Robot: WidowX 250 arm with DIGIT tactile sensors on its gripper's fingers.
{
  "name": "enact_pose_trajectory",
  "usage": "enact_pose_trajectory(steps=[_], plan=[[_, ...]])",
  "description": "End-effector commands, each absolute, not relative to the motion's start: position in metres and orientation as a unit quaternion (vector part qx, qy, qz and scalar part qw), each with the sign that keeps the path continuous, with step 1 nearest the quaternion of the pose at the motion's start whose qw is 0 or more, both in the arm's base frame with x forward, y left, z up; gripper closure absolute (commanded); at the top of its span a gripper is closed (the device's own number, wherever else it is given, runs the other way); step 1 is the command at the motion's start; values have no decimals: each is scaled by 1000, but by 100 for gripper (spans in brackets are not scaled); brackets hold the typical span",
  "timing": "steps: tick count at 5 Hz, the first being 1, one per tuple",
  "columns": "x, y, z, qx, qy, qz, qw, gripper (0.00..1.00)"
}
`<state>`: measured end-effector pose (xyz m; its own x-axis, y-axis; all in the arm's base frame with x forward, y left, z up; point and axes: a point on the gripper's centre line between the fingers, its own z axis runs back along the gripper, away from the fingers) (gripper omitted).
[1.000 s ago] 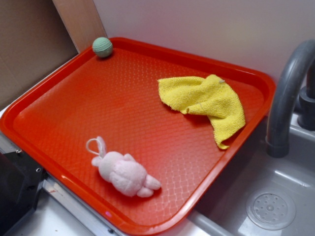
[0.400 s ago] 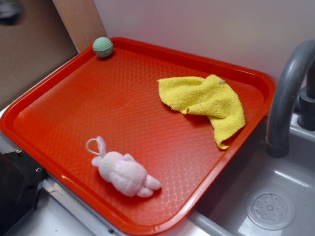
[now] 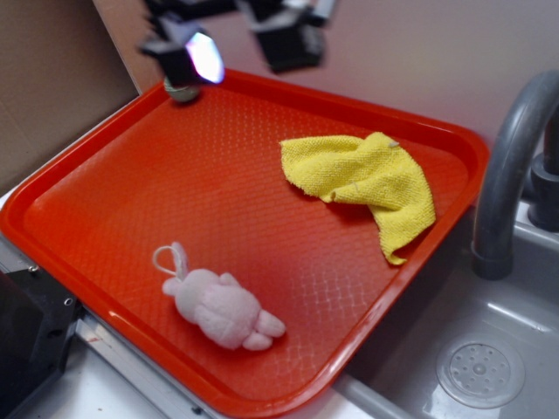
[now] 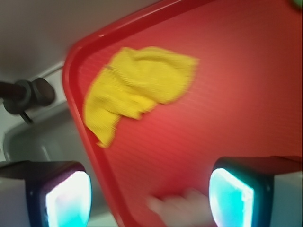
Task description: Grab the yellow cloth.
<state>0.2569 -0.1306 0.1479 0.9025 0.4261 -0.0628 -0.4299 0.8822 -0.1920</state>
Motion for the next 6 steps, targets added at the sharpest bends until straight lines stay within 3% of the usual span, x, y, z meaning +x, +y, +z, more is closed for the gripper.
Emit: enact_pose_trajectory(steps=[1, 2, 3, 5, 6], plan=[[296, -119, 98, -141, -37, 119, 982, 0], [299, -106, 103, -141, -45, 99, 984, 0], [298, -90, 112, -106, -55, 69, 990, 0], [298, -90, 112, -106, -55, 69, 990, 0], [312, -90, 80, -87, -68, 45, 993, 0]])
